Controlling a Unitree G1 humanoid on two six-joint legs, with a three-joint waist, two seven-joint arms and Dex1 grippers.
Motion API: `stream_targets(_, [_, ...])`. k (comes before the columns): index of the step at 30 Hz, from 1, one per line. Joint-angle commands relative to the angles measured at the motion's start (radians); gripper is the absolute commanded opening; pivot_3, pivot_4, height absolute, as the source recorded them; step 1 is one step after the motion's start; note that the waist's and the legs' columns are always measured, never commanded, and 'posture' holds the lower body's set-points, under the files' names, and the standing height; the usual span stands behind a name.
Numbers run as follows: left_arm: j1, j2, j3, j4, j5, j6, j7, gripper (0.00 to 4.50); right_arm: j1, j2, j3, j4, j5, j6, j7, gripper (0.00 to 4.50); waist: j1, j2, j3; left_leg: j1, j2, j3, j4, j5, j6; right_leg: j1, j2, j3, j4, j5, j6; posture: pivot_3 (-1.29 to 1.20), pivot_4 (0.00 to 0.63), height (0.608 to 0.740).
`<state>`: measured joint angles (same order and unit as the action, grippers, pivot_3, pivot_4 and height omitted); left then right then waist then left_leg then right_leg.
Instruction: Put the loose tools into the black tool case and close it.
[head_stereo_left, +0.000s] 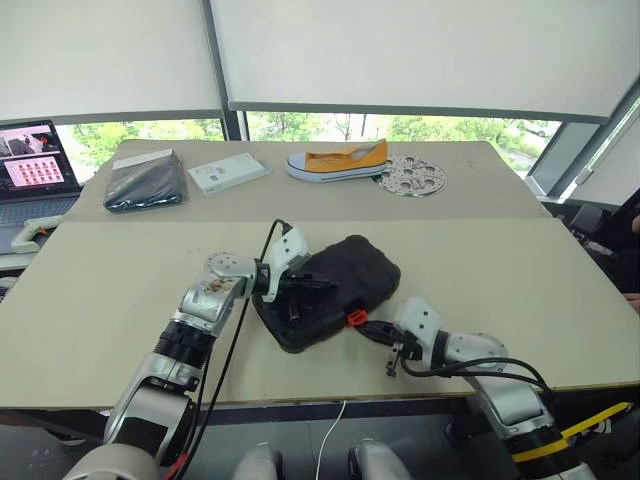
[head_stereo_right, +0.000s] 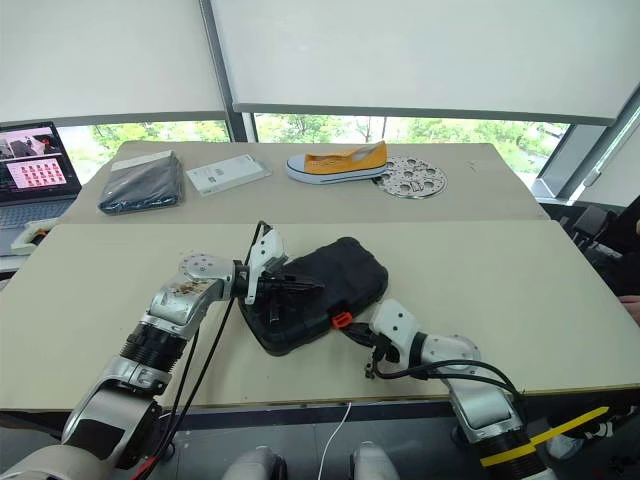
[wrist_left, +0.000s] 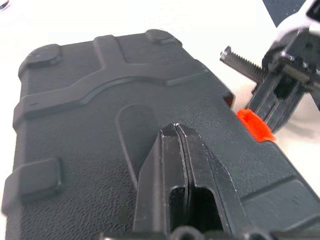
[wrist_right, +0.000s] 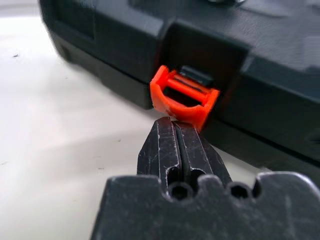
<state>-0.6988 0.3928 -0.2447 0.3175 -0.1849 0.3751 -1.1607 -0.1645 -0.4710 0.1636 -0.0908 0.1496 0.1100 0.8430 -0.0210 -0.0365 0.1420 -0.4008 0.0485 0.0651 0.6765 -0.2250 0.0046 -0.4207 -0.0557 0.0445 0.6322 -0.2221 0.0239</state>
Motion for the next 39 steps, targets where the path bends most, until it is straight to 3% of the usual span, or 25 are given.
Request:
stream_targets(1, [0.061, 0.003, -0.102, 0.073, 0.055, 0.073, -0.031, 0.04, -0.048, 0.024, -0.078, -0.086, 0.084, -0.051, -0.017, 0.00, -0.003, 0.000, 0.000, 0.000, 0.000, 0.000, 0.000, 0.000, 0.000, 0.000, 0.000, 0.000, 0.000, 0.000, 0.000, 0.00, 0.150, 0.740])
stream_targets(12, [0.080, 0.000, -0.077, 0.074, 0.048, 0.040, -0.031, 0.04, 0.012, -0.019, -0.096, -0.093, 0.126, -0.017, 0.035, 0.00, 0.006, 0.007, -0.009, 0.002, 0.000, 0.000, -0.002, 0.000, 0.000, 0.002, 0.000, 0.001, -0.002, -0.001, 0.000, 0.00, 0.150, 0.740])
stream_targets(16, [0.098, -0.013, 0.026, 0.044, -0.027, -0.080, -0.036, 0.04, 0.081, -0.082, -0.136, -0.172, 0.168, 0.000, 0.064, 0.00, 0.005, 0.009, -0.010, 0.002, 0.000, 0.000, -0.004, 0.000, 0.000, 0.001, 0.000, 0.001, -0.002, -0.002, -0.001, 0.00, 0.150, 0.740])
stream_targets(19, [0.136, 0.021, 0.124, -0.026, -0.104, -0.187, -0.089, 0.66, 0.137, -0.129, -0.193, -0.218, 0.208, 0.022, 0.073, 0.00, 0.001, 0.008, -0.009, 0.002, 0.000, 0.000, -0.006, 0.000, 0.000, 0.000, 0.000, 0.001, -0.002, -0.002, -0.001, 0.00, 0.150, 0.740])
stream_targets(23, [0.220, 0.112, 0.226, -0.141, -0.188, -0.249, -0.146, 2.13, 0.211, -0.188, -0.247, -0.208, 0.194, -0.024, 0.100, 0.00, -0.002, 0.007, -0.008, 0.002, 0.001, 0.000, -0.009, 0.000, 0.000, -0.002, 0.001, 0.001, -0.002, -0.002, -0.002, 0.00, 0.150, 0.740])
stream_targets(29, [0.407, 0.300, 0.391, -0.251, -0.238, -0.257, -0.151, 4.43, 0.294, -0.246, -0.348, -0.117, 0.163, -0.269, 0.166, 0.00, 0.005, 0.004, -0.002, 0.000, 0.001, 0.001, -0.013, 0.000, 0.000, -0.004, -0.001, 0.000, -0.003, -0.004, 0.002, 0.00, 0.150, 0.740])
stream_targets(31, [0.496, 0.376, 0.486, -0.216, -0.220, -0.281, -0.130, 4.43, 0.318, -0.286, -0.383, -0.105, 0.242, -0.239, 0.249, 0.00, 0.007, 0.004, -0.001, 0.000, 0.000, 0.001, -0.013, 0.000, -0.001, -0.004, -0.002, -0.001, -0.004, -0.005, 0.002, 0.00, 0.150, 0.740])
stream_targets(34, [0.678, 0.418, 0.603, -0.221, -0.198, -0.353, -0.101, 4.50, 0.283, -0.303, -0.426, -0.050, 0.279, -0.250, 0.276, 0.85, 0.001, 0.002, 0.001, 0.001, 0.001, 0.001, -0.015, -0.001, -0.001, -0.004, -0.004, -0.001, -0.005, -0.008, -0.002, 0.00, 0.150, 0.740])
stream_targets(39, [0.846, 0.410, 0.657, -0.246, -0.158, -0.412, -0.015, 4.50, 0.229, -0.317, -0.426, 0.056, 0.245, -0.353, 0.325, 2.63, 0.017, -0.001, 0.005, 0.001, 0.002, 0.001, -0.016, -0.001, -0.001, -0.004, -0.006, -0.001, -0.006, -0.008, -0.003, 0.00, 0.150, 0.740])
